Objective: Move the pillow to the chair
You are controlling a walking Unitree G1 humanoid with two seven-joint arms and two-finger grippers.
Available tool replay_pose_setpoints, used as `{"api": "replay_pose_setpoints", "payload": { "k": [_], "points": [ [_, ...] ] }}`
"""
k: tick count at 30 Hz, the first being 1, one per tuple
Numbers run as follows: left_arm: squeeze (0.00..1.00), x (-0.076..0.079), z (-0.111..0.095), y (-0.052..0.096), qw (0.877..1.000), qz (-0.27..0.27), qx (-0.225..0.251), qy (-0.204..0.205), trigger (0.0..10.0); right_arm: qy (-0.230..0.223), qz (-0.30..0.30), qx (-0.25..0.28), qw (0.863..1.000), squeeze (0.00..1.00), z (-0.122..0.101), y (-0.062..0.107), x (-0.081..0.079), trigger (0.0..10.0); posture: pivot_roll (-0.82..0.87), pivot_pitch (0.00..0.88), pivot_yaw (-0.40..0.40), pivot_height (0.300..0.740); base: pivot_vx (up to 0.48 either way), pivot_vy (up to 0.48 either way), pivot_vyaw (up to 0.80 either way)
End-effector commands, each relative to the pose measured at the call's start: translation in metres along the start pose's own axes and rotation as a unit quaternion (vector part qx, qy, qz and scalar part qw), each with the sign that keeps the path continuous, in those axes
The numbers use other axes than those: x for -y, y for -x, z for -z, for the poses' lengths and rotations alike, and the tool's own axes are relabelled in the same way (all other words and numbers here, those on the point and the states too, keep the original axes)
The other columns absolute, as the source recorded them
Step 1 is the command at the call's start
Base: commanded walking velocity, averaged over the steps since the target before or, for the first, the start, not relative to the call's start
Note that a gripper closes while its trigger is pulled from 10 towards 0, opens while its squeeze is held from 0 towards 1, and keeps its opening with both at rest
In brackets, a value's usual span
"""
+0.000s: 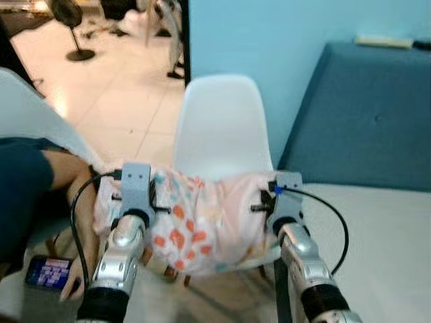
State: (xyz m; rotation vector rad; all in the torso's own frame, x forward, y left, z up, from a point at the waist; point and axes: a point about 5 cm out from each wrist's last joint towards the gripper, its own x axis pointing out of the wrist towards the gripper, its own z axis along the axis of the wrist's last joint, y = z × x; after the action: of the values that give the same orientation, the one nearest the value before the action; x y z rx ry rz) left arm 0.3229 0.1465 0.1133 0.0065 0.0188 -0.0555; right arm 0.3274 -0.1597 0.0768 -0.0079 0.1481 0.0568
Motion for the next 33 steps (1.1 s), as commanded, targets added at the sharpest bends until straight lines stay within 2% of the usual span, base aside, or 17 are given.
{"api": "replay_pose_setpoints", "payload": {
  "k": [1, 12, 17, 26, 33],
  "points": [
    [0.0, 0.007, -0.007, -0.001, 1.0, 0.018, 0.021, 0.0, 10.0, 0.003, 0.006, 0.024, 1.0, 0.0, -0.009, -0.001, 0.001, 10.0, -0.02, 0.085, 0.031, 0.74, 0.394, 0.0, 0.0],
    [0.0, 0.01, -0.005, -0.001, 1.0, 0.023, 0.009, 0.007, 10.0, -0.002, 0.033, 0.053, 0.998, 0.0, -0.018, -0.002, 0.011, 10.0, -0.03, 0.086, 0.031, 0.74, 0.358, 0.0, 0.0],
    [0.0, 0.015, -0.001, 0.0, 0.999, 0.033, 0.0, 0.004, 10.0, -0.001, 0.039, 0.058, 0.998, 0.0, -0.021, -0.003, 0.014, 10.0, -0.03, 0.087, 0.03, 0.74, 0.0, 0.0, 0.0],
    [0.0, 0.013, -0.003, -0.001, 1.0, 0.023, 0.008, -0.011, 10.0, 0.001, 0.039, 0.057, 0.998, 0.0, -0.021, -0.003, 0.015, 10.0, -0.03, 0.086, 0.028, 0.74, 0.0, 0.0, 0.0],
    [0.0, 0.012, -0.003, -0.001, 1.0, 0.02, 0.007, -0.009, 10.0, 0.002, 0.038, 0.056, 0.998, 0.0, -0.02, -0.004, 0.015, 10.0, -0.03, 0.087, 0.028, 0.74, 0.0, -0.455, 0.0]
  ]
}}
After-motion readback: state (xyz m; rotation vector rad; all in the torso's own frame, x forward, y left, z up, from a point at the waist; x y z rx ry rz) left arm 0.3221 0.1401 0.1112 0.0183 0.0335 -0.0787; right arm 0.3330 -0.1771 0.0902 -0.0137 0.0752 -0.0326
